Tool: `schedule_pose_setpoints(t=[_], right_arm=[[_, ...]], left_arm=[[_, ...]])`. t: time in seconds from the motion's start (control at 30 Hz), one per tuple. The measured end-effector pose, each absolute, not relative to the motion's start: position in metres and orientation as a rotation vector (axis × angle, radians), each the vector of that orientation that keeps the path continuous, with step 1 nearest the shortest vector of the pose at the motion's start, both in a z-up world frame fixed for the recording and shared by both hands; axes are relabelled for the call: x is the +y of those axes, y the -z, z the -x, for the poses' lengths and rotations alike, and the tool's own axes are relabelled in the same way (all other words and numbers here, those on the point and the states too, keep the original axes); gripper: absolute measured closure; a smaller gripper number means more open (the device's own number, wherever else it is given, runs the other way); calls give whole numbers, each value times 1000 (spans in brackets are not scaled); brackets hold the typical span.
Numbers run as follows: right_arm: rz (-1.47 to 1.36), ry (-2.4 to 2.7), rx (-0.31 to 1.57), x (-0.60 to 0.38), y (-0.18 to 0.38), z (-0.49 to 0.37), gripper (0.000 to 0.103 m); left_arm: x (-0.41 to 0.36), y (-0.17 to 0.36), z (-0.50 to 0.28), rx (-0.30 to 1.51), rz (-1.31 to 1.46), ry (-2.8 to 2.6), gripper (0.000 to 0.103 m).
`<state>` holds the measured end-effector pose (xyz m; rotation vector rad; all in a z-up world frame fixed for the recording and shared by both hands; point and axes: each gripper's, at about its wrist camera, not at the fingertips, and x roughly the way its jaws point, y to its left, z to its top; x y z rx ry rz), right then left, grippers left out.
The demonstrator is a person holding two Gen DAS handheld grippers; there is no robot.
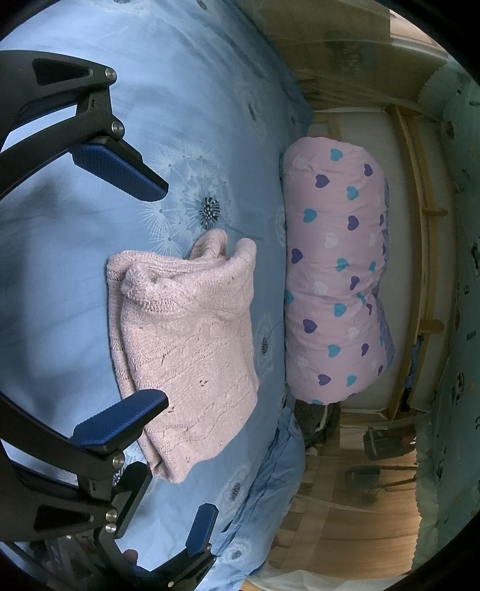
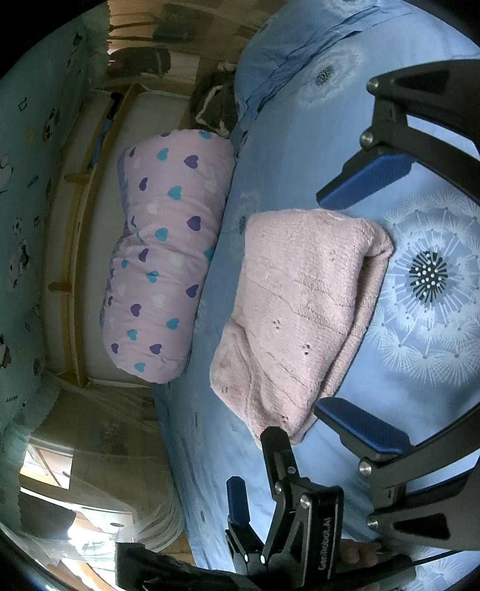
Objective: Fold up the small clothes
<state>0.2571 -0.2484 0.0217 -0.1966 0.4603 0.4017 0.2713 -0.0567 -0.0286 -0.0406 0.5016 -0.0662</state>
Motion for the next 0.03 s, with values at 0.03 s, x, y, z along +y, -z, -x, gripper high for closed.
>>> schedule_pose_setpoints(t=[0.03], right_arm=[[197,-402,460,-248,-22,-257,0]], left_arm=[[-58,28,-272,504,41,70,4]])
